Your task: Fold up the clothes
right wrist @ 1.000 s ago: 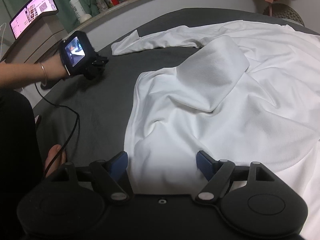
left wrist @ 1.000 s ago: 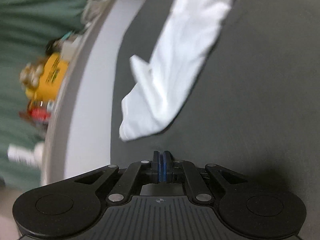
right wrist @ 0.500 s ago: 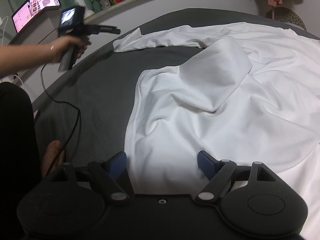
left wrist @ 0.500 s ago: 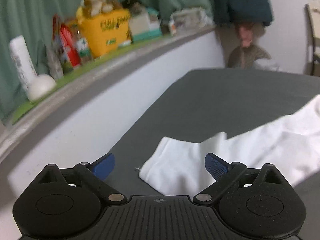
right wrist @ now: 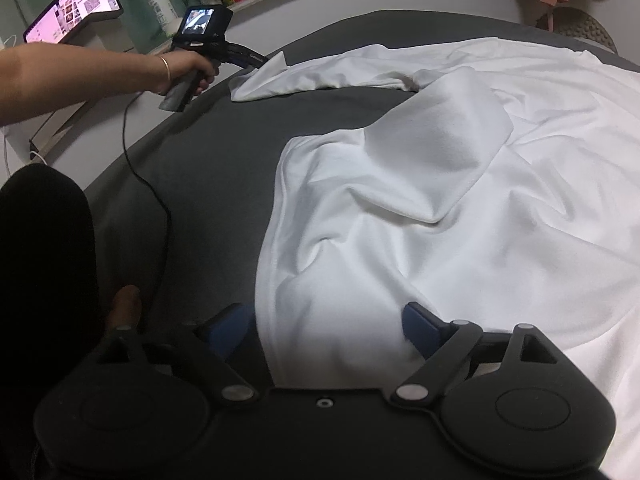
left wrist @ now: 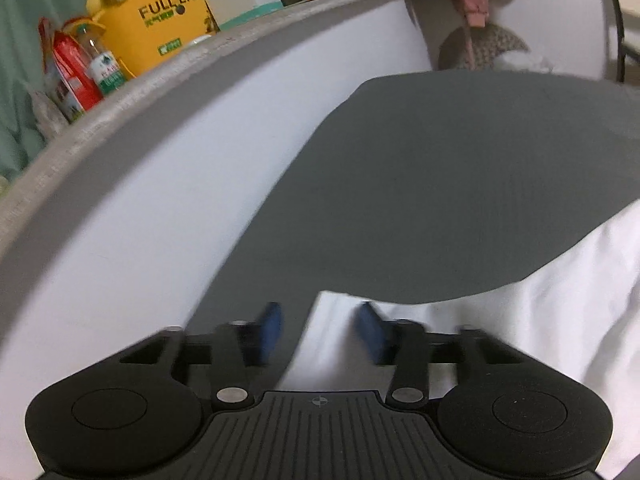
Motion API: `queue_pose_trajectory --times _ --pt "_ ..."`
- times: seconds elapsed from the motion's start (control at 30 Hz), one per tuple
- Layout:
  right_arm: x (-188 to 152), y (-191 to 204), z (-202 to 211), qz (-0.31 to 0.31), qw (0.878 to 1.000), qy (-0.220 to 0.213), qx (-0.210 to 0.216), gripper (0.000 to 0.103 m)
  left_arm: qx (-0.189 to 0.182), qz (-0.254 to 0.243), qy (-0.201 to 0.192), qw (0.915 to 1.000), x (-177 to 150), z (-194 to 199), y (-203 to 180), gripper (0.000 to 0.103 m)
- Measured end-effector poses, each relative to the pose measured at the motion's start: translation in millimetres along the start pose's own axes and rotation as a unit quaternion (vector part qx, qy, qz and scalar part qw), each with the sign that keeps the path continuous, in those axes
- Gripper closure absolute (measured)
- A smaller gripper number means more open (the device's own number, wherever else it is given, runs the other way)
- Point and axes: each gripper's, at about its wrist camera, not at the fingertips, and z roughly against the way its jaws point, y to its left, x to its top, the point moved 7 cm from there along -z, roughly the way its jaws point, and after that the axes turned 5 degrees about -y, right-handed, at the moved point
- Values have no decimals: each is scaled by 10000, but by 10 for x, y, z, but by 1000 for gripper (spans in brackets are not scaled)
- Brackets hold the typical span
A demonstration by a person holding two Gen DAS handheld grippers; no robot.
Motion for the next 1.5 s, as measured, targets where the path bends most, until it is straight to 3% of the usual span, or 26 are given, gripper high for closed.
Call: queue_pose_trajectory --times 0.03,0.13,0.33,0.47,0.6,0.7,0.77,0.83,0.9,0.93,1.03,1.07,1.1,1.13,1.17,1.2,1.27,1.37,1.43,1.5 --pt "0 2 -2 -9 10000 -2 6 16 -147 -5 -31 9999 -2 9 -48 101" --pt "-2 16 0 15 10000 3 -3 15 -69 -408 -192 9990 -28 72 -177 101" --pt "-18 33 37 26 10000 -15 -47 15 726 -10 -445 9964 -6 311 153 101" --pt "-19 48 27 72 9999 -20 -89 15 1423 222 113 9895 -109 361 422 101" --pt "-33 55 29 85 9999 -32 -114 15 1775 4 749 9813 -293 306 402 101" --pt "-29 59 24 84 9999 -32 -123 15 1774 -388 934 9789 -354 218 241 100" --pt "-28 65 32 82 9999 -41 -131 15 1919 -607 968 9748 -353 183 152 90" --pt "-26 78 52 123 9998 -44 -163 15 2078 -562 844 9729 -322 247 113 66" --pt "-11 94 91 202 9991 -155 -346 15 2289 -455 552 9708 -268 386 76 12" --pt "-9 129 127 309 9987 -198 -354 16 2339 -411 246 9711 -219 522 31 4" --pt "-13 282 227 720 9963 -351 -318 17 1591 -487 -535 9846 -140 1018 -289 4" --pt "-26 334 229 841 9953 -348 -331 18 846 -497 -644 9931 -163 1199 -465 4" --pt "-39 386 231 961 9942 -345 -344 19 96 -504 -749 9959 -188 1395 -645 4" --pt "-52 438 233 1082 9929 -342 -357 20 -654 -508 -850 9929 -214 1608 -824 4" --pt "-65 489 234 1190 9916 -338 -366 20 -1402 -523 -938 9843 -244 1835 -1006 4" --pt "-79 532 233 1207 9916 -321 -344 20 -2131 -755 -891 9700 -317 2040 -1251 4" --pt "-96 611 250 1217 9917 -320 -269 20 -2804 -1351 -754 9473 -465 2314 -1605 4" --pt "-113 684 363 1225 9912 -440 -249 20 -3302 -2377 -872 9093 -628 2514 -1972 4" --pt "-125 732 439 1229 9908 -520 -235 20 -3507 -2778 -850 8903 -655 2543 -2182 4" --pt "-131 761 517 1205 9906 -602 -217 20 -3617 -2778 -607 8878 -646 2464 -2322 4"
